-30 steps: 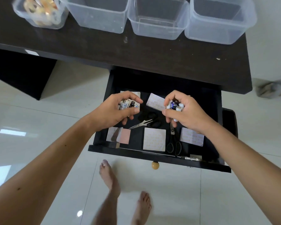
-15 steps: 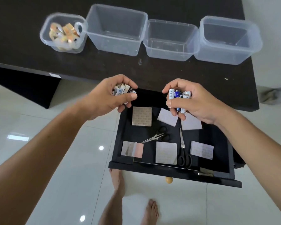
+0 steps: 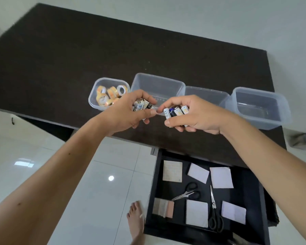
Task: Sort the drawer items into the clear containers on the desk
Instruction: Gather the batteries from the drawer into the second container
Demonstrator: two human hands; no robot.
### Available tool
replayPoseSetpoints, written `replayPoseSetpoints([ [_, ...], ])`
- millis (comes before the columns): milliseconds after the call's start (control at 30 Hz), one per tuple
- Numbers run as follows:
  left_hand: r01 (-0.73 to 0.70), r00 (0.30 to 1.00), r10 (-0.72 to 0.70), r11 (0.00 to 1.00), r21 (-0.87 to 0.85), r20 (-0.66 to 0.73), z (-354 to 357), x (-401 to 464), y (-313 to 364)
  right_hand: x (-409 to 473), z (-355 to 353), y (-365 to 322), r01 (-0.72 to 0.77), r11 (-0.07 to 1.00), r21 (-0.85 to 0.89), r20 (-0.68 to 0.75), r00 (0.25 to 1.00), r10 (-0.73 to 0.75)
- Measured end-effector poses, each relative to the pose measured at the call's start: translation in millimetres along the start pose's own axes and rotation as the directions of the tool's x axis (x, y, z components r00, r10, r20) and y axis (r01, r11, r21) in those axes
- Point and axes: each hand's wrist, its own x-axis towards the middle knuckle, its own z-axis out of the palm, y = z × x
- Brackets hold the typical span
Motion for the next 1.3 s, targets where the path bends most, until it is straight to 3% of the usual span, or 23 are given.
replayPoseSetpoints([
  [167, 0.001, 0.998, 0.006, 0.994, 0.113, -0.06, -21, 39, 9, 42, -16, -20, -0.04, 0.999, -0.025, -0.095, 0.995, 0.037],
  [300, 0.01, 0.999, -0.005, 0.988, 0.152, -0.032, -24, 79, 9, 74, -31, -19, -0.113, 0.992, -0.052, -0.191, 0.976, 0.101],
  [533, 0.057, 0.998, -0.061, 0.971, 0.232, 0.009, -10, 115, -12, 107, -27, 4, -0.183, 0.978, 0.104, -0.273, 0.94, 0.205],
  [600, 0.021, 1.0, -0.02, 0.96, 0.28, -0.004, -10, 119, -16, 109, -27, 6, -0.146, 0.983, 0.113, -0.299, 0.938, 0.174],
  [733, 0.023, 0.999, -0.016, 0.984, 0.178, -0.039, -11, 124, -23, 105, -26, 8, -0.081, 0.995, 0.066, -0.326, 0.94, 0.098],
  [933, -0.016, 0.995, 0.031, 0.987, 0.159, -0.096, -8, 115, -22, 97, -21, 13, 0.006, 1.0, 0.024, -0.431, 0.903, 0.005],
  [1100, -0.061, 0.983, 0.105, 0.96, 0.275, -0.148, -5, 94, -9, 79, -19, 14, 0.077, 0.997, 0.006, -0.479, 0.875, -0.065],
  [1300, -0.1, 0.96, 0.169, 0.951, 0.294, -0.221, 13, 57, 8, 44, -13, 17, 0.145, 0.988, -0.059, -0.505, 0.849, -0.155],
])
